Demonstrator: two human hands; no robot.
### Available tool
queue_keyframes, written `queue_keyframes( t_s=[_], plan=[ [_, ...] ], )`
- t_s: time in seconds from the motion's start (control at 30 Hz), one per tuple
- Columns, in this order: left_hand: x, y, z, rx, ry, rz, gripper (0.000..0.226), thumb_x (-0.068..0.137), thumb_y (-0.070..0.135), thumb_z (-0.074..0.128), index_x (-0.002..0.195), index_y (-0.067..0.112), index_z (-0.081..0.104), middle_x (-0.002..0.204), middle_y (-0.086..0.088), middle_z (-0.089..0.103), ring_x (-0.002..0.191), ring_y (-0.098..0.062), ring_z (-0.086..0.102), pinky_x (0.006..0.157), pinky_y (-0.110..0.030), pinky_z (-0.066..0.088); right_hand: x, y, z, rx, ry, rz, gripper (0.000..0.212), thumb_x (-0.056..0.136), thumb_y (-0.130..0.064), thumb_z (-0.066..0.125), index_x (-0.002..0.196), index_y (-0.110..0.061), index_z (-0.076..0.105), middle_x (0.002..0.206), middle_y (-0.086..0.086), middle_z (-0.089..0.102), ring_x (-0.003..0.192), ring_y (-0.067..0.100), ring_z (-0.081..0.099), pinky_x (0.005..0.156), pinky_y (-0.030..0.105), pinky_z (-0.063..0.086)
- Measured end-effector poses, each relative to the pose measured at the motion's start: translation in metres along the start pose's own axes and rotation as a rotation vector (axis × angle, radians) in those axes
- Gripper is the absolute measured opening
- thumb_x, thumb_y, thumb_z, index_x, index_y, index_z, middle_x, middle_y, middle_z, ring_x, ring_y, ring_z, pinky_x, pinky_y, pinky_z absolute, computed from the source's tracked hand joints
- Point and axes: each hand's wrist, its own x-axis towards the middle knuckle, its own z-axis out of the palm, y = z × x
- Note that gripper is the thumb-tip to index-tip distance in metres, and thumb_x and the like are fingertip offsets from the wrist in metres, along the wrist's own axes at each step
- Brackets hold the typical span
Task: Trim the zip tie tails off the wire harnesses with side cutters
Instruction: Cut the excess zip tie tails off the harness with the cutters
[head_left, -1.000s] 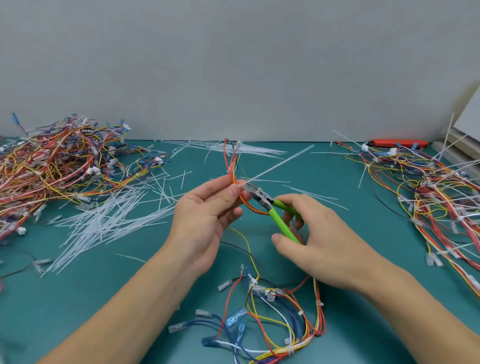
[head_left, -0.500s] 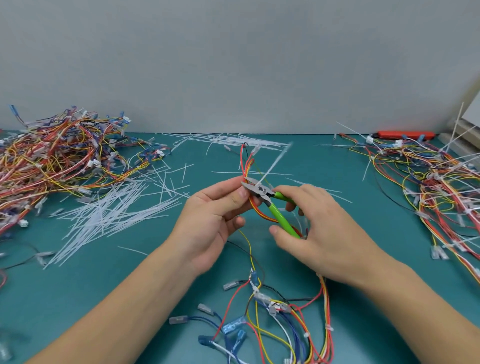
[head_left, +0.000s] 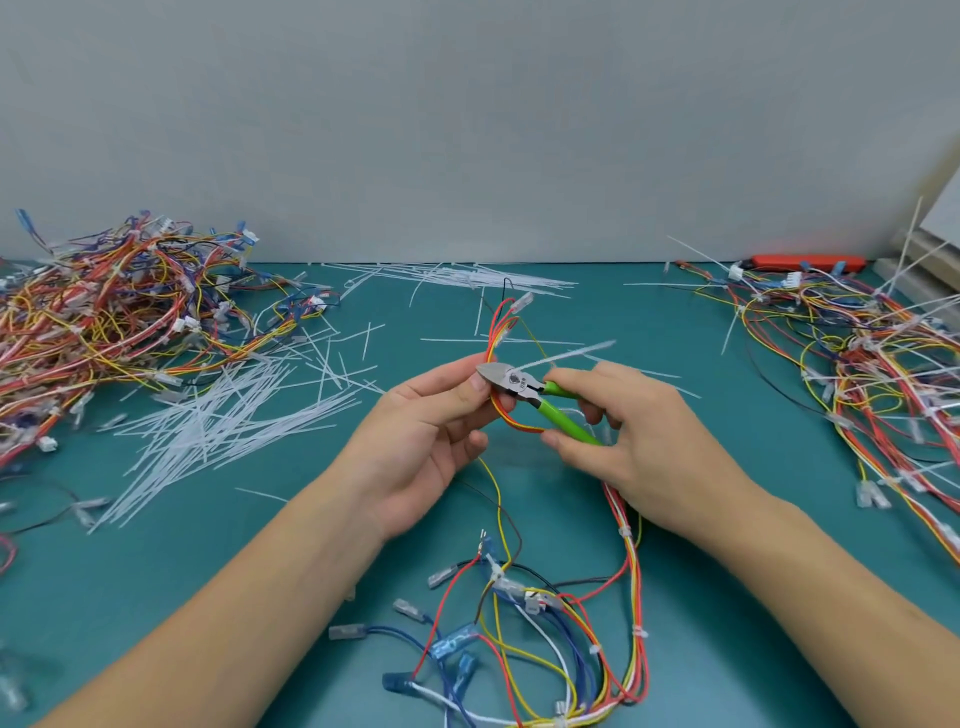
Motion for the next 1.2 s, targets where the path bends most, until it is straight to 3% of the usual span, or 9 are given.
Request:
queue_keyframes(
  t_s=[0.3,0.43,0.63,0.8,0.93,1.2],
  plan=[
    [-0.002,-0.006,0.002,0.047,-0.013,0.04,0.027,0.083,0.021,0.073,0.107,0.012,0.08,0.108,-0.014,0.077,0.095,-0.02,0.075,0.065,-0.022,0.057,0.0,0.005,0.005,0.052,0.019,0.007,0.036,0.09,-0.03,0.08,0.124,-0.028,0.069,0.082,-0.005,0.049,0.078,0.008,0.048,0.07,0.017,0.034],
    [-0.002,-0.011,0.005,0.139,0.017,0.091,0.022,0.091,0.025,0.067,0.107,0.014,0.078,0.106,-0.013,0.077,0.099,-0.02,0.075,0.063,-0.02,0.054,0.001,0.008,0.006,0.05,0.018,0.01,0.039,0.089,-0.032,0.081,0.126,-0.029,0.069,0.082,-0.008,0.049,0.078,0.005,0.048,0.071,0.018,0.034],
    [0.0,-0.014,0.011,0.258,0.031,0.162,0.024,0.102,0.016,0.059,0.093,0.019,0.081,0.096,-0.007,0.074,0.08,-0.01,0.068,0.056,-0.019,0.046,-0.003,0.008,0.011,0.014,-0.029,0.026,0.055,0.087,-0.053,0.075,0.136,-0.035,0.06,0.096,-0.017,0.052,0.096,0.005,0.049,0.086,0.022,0.04],
    [0.001,-0.014,0.01,0.238,0.027,0.155,0.023,0.101,0.014,0.059,0.092,0.016,0.08,0.089,-0.004,0.072,0.073,-0.009,0.065,0.052,-0.018,0.042,-0.003,0.007,0.008,-0.022,-0.023,0.029,0.06,0.083,-0.07,0.062,0.136,-0.043,0.058,0.097,-0.02,0.051,0.1,-0.001,0.046,0.084,0.018,0.036],
    [0.002,-0.013,0.008,0.231,0.029,0.137,0.022,0.1,0.013,0.06,0.091,0.015,0.08,0.087,-0.006,0.071,0.074,-0.011,0.066,0.052,-0.019,0.041,-0.003,0.006,0.007,-0.011,-0.025,0.037,0.054,0.086,-0.066,0.066,0.133,-0.039,0.06,0.093,-0.016,0.051,0.093,0.0,0.048,0.08,0.025,0.038],
    [0.003,-0.011,0.003,0.233,0.011,0.097,0.02,0.098,0.016,0.064,0.088,0.015,0.082,0.082,-0.005,0.07,0.07,-0.011,0.067,0.052,-0.018,0.045,-0.004,0.005,0.009,-0.033,-0.033,0.042,0.054,0.086,-0.064,0.068,0.132,-0.036,0.061,0.091,-0.017,0.051,0.091,-0.002,0.048,0.079,0.024,0.038]
  ],
)
